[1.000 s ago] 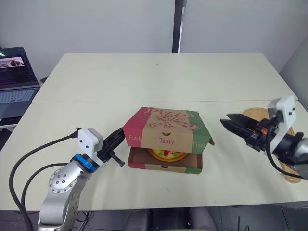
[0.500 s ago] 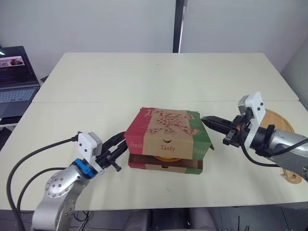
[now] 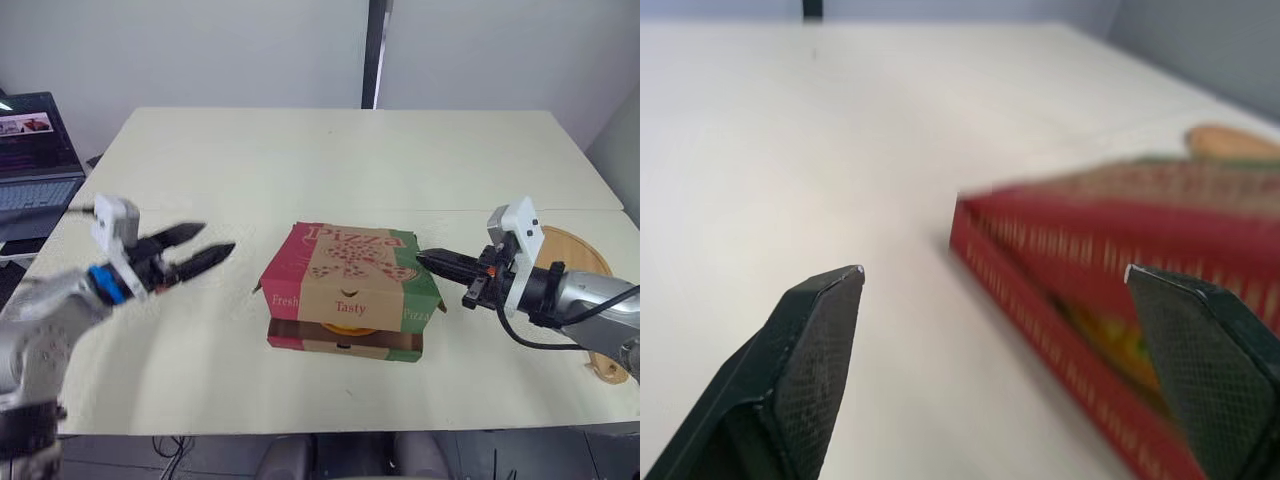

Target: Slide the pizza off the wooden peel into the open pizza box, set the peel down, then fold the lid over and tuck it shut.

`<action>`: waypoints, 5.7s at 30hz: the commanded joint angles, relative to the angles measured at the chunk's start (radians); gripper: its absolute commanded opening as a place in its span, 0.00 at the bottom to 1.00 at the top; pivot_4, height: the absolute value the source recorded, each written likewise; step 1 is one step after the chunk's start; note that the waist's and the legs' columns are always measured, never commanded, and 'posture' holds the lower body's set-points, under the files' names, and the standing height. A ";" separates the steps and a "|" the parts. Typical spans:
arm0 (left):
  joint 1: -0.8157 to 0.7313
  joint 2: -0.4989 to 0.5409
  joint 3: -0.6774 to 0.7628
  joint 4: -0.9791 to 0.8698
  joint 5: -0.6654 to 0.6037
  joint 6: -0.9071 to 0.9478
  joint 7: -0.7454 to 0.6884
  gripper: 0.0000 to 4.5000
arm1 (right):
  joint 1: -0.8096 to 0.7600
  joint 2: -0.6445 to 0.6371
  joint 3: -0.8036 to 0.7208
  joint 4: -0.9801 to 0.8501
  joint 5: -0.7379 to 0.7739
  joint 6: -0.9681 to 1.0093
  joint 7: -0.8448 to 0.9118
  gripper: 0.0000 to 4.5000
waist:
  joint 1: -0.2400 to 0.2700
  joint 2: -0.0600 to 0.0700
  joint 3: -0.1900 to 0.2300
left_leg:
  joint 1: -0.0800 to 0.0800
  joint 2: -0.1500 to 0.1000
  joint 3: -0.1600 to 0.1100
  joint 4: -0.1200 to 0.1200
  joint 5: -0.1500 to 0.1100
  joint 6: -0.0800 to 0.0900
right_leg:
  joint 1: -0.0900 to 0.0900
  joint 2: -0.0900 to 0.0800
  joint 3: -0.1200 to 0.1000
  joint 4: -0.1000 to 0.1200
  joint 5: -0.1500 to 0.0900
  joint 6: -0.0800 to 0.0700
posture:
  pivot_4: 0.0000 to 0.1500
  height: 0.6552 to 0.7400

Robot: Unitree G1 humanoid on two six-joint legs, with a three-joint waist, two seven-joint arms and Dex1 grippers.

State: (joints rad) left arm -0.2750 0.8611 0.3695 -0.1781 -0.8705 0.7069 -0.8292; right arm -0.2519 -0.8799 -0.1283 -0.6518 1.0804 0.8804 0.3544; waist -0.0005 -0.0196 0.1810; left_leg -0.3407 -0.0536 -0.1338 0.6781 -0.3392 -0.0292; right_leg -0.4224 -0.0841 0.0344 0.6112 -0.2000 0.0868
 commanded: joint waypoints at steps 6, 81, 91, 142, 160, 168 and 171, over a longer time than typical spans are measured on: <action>-0.330 0.049 -0.357 0.020 0.088 0.049 -0.319 0.55 | 0.006 0.008 -0.015 -0.027 -0.043 -0.007 0.037 0.00 | -0.008 0.000 0.000 | -0.001 -0.001 0.001 -0.001 0.001 -0.002 | -0.003 0.000 0.002 0.000 0.000 0.000 | 1.00 1.00; -0.353 -0.139 -0.568 0.096 0.436 -0.154 -0.504 0.00 | 0.204 0.122 0.071 -0.136 -0.262 -0.023 0.226 0.20 | -0.006 0.000 0.000 | -0.003 -0.002 0.001 0.002 0.001 -0.002 | -0.004 -0.001 0.003 0.002 0.001 0.001 | 1.00 1.00; -0.328 -0.140 -0.612 0.089 0.490 -0.159 -0.492 0.00 | 0.241 0.074 0.081 -0.135 -0.397 -0.012 0.190 0.20 | -0.005 0.000 0.000 | -0.004 -0.002 0.001 0.002 0.001 -0.002 | -0.004 -0.001 0.003 0.002 0.001 0.000 | 1.00 1.00; -0.385 -0.125 -0.570 0.136 0.481 -0.186 -0.519 0.00 | 0.127 0.048 0.281 -0.222 -0.698 -0.148 0.250 0.99 | -0.004 0.001 0.000 | -0.002 -0.002 0.001 0.002 0.002 -0.003 | -0.002 -0.001 0.003 0.002 0.001 0.001 | 1.00 1.00; -0.365 -0.087 -0.609 0.060 0.499 -0.179 -0.572 0.00 | 0.087 0.089 0.333 -0.170 -0.796 -0.139 0.240 0.99 | -0.005 0.001 0.000 | -0.002 -0.002 0.001 0.002 0.002 -0.003 | -0.003 -0.001 0.003 0.002 0.001 0.001 | 1.00 1.00; -0.329 -0.089 -0.645 0.072 0.567 -0.243 -0.556 0.00 | 0.135 0.100 0.329 -0.193 -0.815 -0.125 0.225 0.99 | -0.005 0.001 0.000 | -0.002 -0.002 0.002 0.002 0.002 -0.003 | -0.003 -0.001 0.003 0.002 0.001 0.001 | 1.00 1.00; -0.328 -0.096 -0.647 0.082 0.579 -0.258 -0.550 0.00 | 0.162 0.094 0.294 -0.217 -0.801 -0.131 0.233 0.99 | -0.005 0.001 0.000 | -0.002 -0.002 0.001 0.002 0.002 -0.003 | -0.003 -0.001 0.003 0.002 0.001 0.001 | 1.00 1.00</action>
State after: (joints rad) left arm -0.6096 0.7604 -0.2707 -0.0935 -0.3081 0.4617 -1.3846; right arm -0.0935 -0.7819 0.2131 -0.8179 0.2764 0.7596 0.5885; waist -0.0054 -0.0188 0.1808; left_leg -0.3426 -0.0557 -0.1323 0.6801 -0.3374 -0.0325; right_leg -0.4250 -0.0852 0.0371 0.6133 -0.1994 0.0873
